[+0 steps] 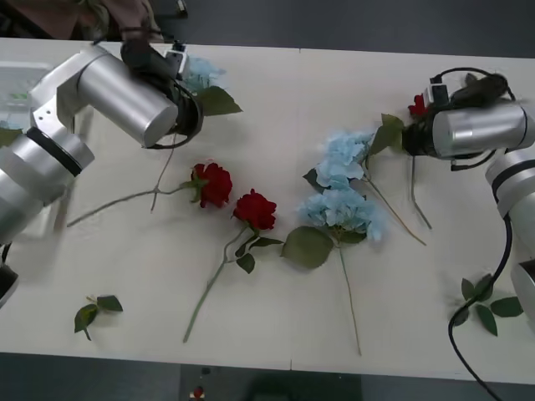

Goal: Put the red flowers into the right box and the blue flowers into the left box

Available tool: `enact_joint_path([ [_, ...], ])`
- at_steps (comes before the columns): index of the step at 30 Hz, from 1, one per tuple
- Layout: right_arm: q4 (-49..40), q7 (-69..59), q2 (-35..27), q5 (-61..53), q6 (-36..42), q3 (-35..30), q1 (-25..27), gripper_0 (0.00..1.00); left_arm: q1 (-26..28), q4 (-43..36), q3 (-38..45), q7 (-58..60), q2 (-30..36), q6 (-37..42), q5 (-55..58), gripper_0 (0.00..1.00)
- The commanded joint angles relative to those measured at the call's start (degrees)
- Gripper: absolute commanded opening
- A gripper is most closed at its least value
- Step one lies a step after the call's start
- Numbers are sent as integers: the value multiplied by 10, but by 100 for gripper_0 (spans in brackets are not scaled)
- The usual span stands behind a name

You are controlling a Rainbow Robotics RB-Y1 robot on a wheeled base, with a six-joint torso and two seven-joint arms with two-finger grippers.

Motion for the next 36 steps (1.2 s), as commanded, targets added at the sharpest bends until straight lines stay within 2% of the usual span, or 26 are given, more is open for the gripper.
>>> enact_joint_path([
  [1,-99,-17,-41,-2,76,-31,-28,0,-10,-75,33,-25,55,45,31,0],
  [5,-171,-17,-73,-11,180,-48,-28,0,-10,-118,59,-36,94,82,69,0],
  [10,-229,-11,-114,-21,271,-74,-27,0,-10,-120,71,-48,118,85,106,0],
  [16,-241,14,-184,-78,324,-97,-14,0,-10,-120,73,-56,126,85,106,0],
  [24,-241,138,-277,-167,377,-205,55,0,-10,-120,80,-65,127,85,107,0],
  [31,-241,263,-311,-178,372,-261,120,0,-19,-121,111,-73,134,109,144,0],
  [36,-236,313,-311,-172,265,-276,198,0,-35,-121,143,-119,160,159,208,0],
])
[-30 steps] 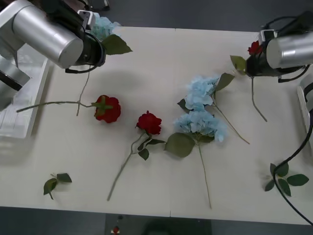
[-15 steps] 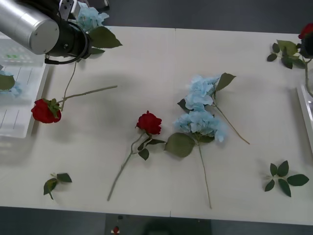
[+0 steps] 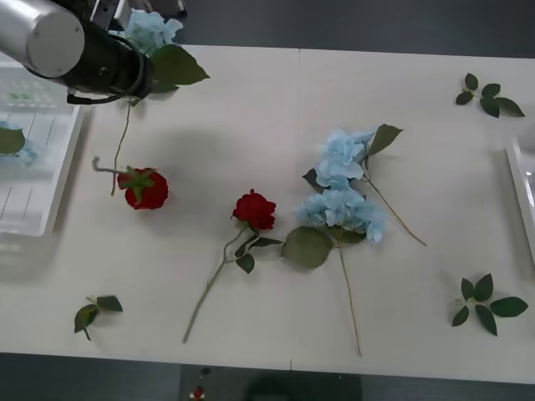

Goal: Put the red flowers into the right box and the blue flowers into the left box

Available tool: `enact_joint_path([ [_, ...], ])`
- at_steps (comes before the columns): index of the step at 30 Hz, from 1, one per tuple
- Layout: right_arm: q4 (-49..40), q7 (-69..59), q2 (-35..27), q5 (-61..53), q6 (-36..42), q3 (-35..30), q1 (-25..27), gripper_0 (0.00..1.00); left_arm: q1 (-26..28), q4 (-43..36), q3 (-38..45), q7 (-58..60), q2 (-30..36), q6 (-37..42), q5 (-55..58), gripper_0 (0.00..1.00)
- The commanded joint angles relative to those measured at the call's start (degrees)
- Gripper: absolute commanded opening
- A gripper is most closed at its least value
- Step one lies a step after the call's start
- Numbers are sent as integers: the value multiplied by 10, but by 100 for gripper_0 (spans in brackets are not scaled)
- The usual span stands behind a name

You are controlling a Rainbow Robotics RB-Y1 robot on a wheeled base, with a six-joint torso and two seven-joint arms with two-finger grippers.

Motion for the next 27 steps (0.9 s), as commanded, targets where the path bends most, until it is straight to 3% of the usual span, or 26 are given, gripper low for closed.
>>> enact_joint_path([
  [1,-5,35,-12,3,-100,-5,67,0,-36,-11,36,-65,51,35,48,0],
  [8,92,38,11,3,-241,31,87,0,-38,-12,66,-116,93,65,126,0],
  [10,111,46,21,6,-268,32,87,6,-44,-12,67,-132,113,74,149,0],
  [11,115,47,27,6,-274,31,87,14,-46,-12,67,-134,118,79,157,0],
  [12,118,49,36,7,-278,31,87,46,-51,-11,67,-135,127,85,171,0],
  [13,118,49,41,7,-279,31,87,68,-54,-12,67,-136,131,91,177,0],
  [15,118,49,47,2,-280,31,87,90,-63,-11,67,-138,135,104,182,0],
  [19,107,53,49,-15,-279,34,87,98,-78,-11,67,-135,139,128,184,0],
  [27,-1,58,43,-84,-177,5,87,98,-82,-8,59,-133,130,125,175,0],
])
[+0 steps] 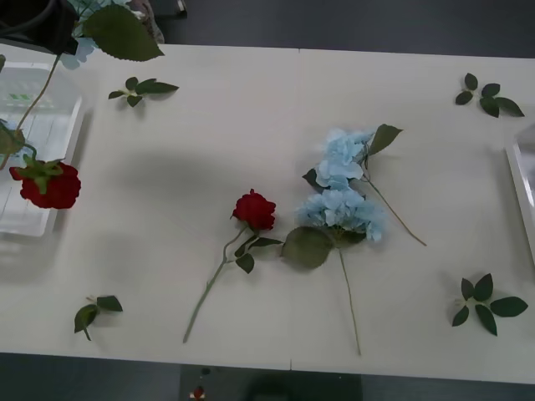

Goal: Put the red flowers into the right box and the blue flowers into the left box

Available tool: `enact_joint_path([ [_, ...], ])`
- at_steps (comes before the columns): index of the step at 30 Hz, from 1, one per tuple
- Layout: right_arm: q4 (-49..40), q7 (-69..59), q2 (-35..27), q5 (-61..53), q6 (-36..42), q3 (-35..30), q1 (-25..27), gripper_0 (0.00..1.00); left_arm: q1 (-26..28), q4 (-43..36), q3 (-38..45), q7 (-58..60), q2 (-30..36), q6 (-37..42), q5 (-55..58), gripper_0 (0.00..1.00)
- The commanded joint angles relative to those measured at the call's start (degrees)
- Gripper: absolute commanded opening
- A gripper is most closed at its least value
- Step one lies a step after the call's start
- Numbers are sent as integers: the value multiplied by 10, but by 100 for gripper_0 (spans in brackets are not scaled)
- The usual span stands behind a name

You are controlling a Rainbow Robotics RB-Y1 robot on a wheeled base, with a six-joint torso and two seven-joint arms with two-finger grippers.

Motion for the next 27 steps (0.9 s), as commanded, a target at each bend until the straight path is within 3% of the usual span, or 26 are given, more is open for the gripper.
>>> enact_joint_path([
  [1,-87,20,-17,-42,60,-39,-17,98,-20,-7,-5,-13,0,-9,-13,0],
  [12,-232,18,-12,-135,230,-74,-38,98,-19,-3,-55,-4,-54,-45,-72,0],
  [18,-244,23,17,-163,266,-60,-65,98,23,-3,-66,0,-78,-96,-77,0],
  [27,-272,46,74,-86,269,18,-98,98,75,-3,-66,0,-105,-150,-96,0],
])
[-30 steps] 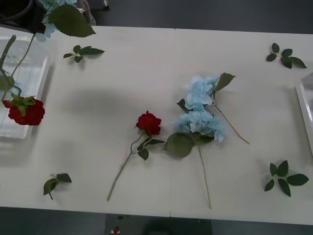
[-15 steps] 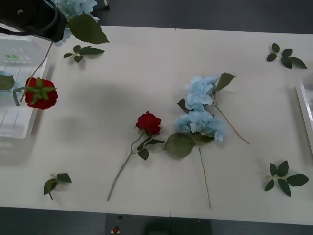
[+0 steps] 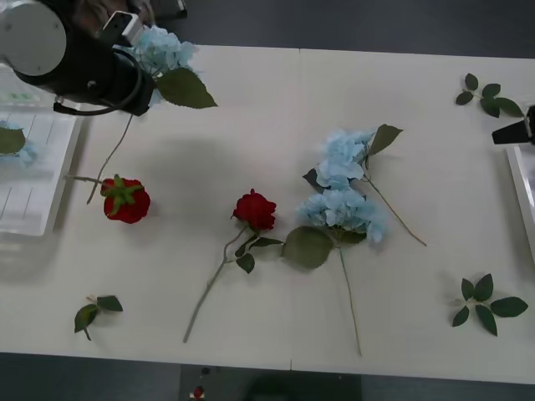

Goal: Put the red flowers into the right box and the blue flowers into the left box

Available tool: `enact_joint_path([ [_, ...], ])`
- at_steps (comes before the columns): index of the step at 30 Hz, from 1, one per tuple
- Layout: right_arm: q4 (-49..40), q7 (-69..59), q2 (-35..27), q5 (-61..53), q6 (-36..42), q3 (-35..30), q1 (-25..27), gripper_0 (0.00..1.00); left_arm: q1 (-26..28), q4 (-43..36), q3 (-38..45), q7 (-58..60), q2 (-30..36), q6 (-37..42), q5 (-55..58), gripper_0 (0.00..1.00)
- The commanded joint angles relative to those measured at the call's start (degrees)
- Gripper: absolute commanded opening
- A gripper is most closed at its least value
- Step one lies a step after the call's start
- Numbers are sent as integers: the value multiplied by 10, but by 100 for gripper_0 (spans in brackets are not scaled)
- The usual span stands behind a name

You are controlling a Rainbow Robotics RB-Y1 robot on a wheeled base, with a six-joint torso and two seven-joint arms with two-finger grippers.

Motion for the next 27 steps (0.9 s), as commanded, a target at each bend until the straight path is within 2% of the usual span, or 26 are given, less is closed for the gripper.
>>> enact_joint_path([
  [1,-40,40,31,45,-2,41,-25,98,0,-4,5,0,-6,-11,-14,0],
  [3,-41,41,46,65,-4,55,-32,98,0,-5,5,1,-12,-11,-22,1],
  [5,-41,46,61,80,-7,66,-37,98,1,-5,5,2,-19,-11,-31,10],
  [6,-41,49,69,91,-10,74,-39,98,1,-5,5,3,-22,-11,-37,28],
  [7,-41,53,78,102,-15,84,-41,98,2,-5,4,3,-24,-11,-43,56],
  [8,-41,57,86,116,-23,94,-41,98,2,-5,5,3,-27,-11,-48,77],
  [9,-41,59,91,121,-27,99,-41,98,2,-5,4,3,-28,-11,-49,85],
  [10,-41,61,98,132,-36,112,-41,98,3,-5,4,3,-28,-11,-50,97],
  [11,-41,62,106,146,-45,123,-41,98,3,-5,4,4,-30,-11,-51,100],
  [17,-21,64,140,201,-84,171,-41,98,4,-5,4,4,-29,-11,-57,100],
  [27,49,58,156,211,-168,241,-41,98,29,-3,-5,-5,-23,-15,-71,100],
])
